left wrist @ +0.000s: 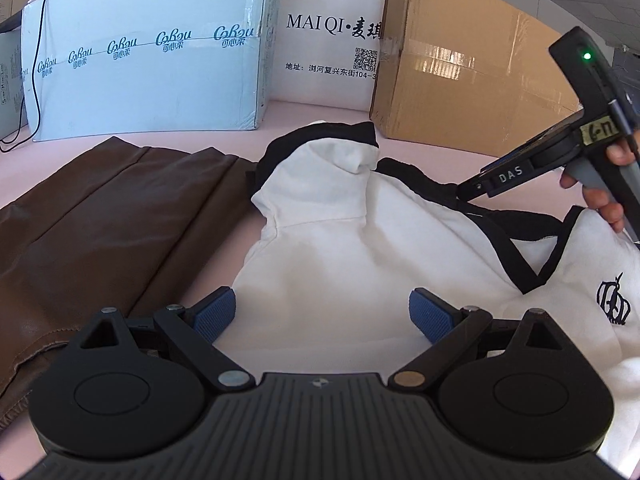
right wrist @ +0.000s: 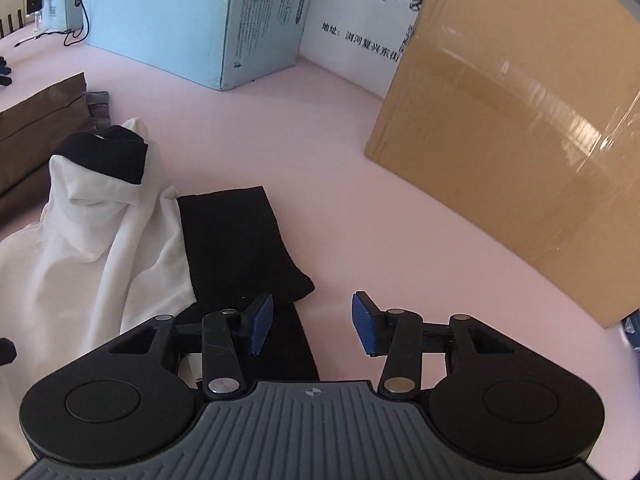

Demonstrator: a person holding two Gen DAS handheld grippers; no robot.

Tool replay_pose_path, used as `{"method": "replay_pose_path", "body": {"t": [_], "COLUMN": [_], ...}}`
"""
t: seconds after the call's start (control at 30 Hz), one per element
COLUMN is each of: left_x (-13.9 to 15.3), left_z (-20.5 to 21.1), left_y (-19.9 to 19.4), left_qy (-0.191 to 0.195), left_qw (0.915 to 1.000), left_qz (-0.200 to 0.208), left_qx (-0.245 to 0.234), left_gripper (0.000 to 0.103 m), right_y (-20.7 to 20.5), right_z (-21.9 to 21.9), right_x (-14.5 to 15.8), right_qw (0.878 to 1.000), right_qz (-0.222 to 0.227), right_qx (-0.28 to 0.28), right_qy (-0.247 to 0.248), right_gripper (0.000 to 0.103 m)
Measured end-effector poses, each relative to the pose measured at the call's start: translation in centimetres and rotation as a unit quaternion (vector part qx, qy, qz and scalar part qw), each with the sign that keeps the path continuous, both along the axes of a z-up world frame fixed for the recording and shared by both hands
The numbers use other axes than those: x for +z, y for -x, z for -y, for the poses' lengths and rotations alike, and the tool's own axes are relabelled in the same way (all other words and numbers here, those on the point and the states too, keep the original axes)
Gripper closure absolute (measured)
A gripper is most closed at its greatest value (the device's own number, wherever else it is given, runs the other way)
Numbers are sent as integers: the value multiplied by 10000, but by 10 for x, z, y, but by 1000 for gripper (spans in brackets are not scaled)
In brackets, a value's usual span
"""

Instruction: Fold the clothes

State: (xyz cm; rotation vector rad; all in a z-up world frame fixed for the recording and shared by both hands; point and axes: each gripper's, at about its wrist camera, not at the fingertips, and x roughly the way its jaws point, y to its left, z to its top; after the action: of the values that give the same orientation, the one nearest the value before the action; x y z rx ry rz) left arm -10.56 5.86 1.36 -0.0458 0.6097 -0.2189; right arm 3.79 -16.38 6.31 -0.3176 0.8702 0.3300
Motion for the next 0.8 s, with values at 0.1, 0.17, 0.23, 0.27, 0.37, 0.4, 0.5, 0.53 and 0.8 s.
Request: {"method": "replay_pose_path", "body": {"t": [0.1,0.17,0.23,0.27,0.37,0.4,0.5,0.53,0.8], "left_x": [0,0,-1,-1,-1,-1,-1,-1,-1], "left_z": [-3,-3,-1,-1,-1,-2,-4,-3,-19], "left_y": [-1,-1,-1,-1,-1,-1,-1,-1,1], "left_qy": [118,131,84,59,63,106,161,151,625], "left_qw": [9999,9999,10000,10000,10000,9999,9999,9999,9979], "left_qz": [-21,-19,-21,-23,-18,-16,-20,-21,72], "left_qx": [-2,-3,-2,-1,-1,2,11,7,137], "left_gripper": [9,9,9,9,9,9,9,9,5], "right_y": [-5,-5,-4,-3,0,2,7,8,11], "right_z": [10,14,15,14,11,10,4,1,-12], "right_x": [-4,-5,-5,-5,-5,-6,-9,-9,0], "right_qw": [9952,9920,9900,9891,9887,9891,9904,9905,9958], "right_qz": [-515,-606,-620,-627,-547,-492,-282,-236,248], "right_qx": [-28,-22,-14,30,226,292,438,489,-77], "right_qy": [-831,-1111,-1267,-1328,-1376,-1359,-1277,-1265,-880], "right_gripper": [54,54,52,52,44,44,48,65,94]}}
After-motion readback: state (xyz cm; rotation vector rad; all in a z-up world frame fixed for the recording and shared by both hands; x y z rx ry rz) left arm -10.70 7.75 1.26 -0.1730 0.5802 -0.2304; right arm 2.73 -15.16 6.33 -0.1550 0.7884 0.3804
